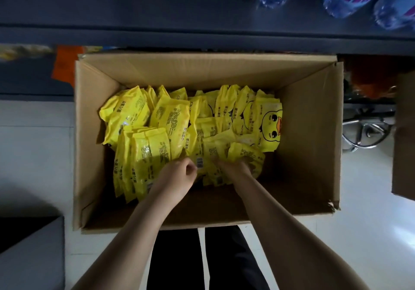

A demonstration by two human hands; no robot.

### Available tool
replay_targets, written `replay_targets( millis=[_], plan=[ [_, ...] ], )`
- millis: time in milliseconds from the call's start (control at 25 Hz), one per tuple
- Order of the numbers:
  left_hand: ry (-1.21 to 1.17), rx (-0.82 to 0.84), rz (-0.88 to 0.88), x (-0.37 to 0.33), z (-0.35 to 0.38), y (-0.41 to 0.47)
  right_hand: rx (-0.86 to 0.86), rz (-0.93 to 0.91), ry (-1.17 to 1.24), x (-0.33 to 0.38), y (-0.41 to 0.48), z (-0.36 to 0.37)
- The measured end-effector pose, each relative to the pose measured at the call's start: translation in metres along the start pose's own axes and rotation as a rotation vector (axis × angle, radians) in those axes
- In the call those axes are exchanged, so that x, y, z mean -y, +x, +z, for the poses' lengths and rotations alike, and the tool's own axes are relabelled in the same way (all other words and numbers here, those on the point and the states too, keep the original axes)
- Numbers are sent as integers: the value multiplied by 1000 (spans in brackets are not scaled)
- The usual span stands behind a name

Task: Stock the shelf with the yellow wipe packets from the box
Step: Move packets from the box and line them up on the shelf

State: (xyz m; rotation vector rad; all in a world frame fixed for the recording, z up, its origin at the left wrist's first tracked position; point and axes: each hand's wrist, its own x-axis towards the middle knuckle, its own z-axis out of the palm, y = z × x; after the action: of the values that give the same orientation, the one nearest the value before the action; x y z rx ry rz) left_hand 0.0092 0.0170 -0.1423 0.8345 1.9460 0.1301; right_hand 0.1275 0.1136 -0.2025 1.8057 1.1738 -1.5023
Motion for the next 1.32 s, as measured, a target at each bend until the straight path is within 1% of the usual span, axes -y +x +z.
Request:
replay_targets(
  millis=[40,80,120,160,240,320,400,440,560,640,680,840,920,1040,1120,1200,1320],
  plan=[
    [-17,2,-4,1,2,1,-89,12,-56,2,6,-1],
    [-32,-4,-8,2,3,2,-193,19,-46,2,11,-5],
    [-47,-10,-10,3,4,3,-267,22,26,3,15,-11],
    [-63,-9,-12,3,3,4,-317,16,85,3,16,-19],
    [-93,4,-20,3,3,3,-339,28,190,-3,11,-40],
    [-113,13,-37,3,3,2,-306,15,433,-7,-1,-61],
    [-144,5,-49,2,0,1,-212,15,715,-9,-18,-80],
    [-157,3,-47,1,-1,0,-163,23,811,-11,-26,-88],
    [-163,-8,-49,-4,-6,0,-31,16,950,-12,-44,-102],
    [-179,-20,-54,-5,-6,3,41,-10,990,-7,-46,-104],
    [-192,-19,-57,-5,-6,4,42,-15,986,-3,-44,-103],
    [-218,-16,-41,-9,3,11,-158,107,873,8,-31,-91],
    [-269,-36,-35,-16,4,18,-185,122,883,7,-28,-84],
    [-514,-81,-56,-37,2,39,-244,154,1049,-2,-23,-79],
    [-620,-93,-56,-58,4,61,-278,169,1055,-11,-19,-82],
    [-647,-71,-50,-80,11,84,-353,186,1000,-20,-14,-86],
    [-630,-30,-113,-111,28,119,-511,167,919,-27,-9,-98]
  ],
)
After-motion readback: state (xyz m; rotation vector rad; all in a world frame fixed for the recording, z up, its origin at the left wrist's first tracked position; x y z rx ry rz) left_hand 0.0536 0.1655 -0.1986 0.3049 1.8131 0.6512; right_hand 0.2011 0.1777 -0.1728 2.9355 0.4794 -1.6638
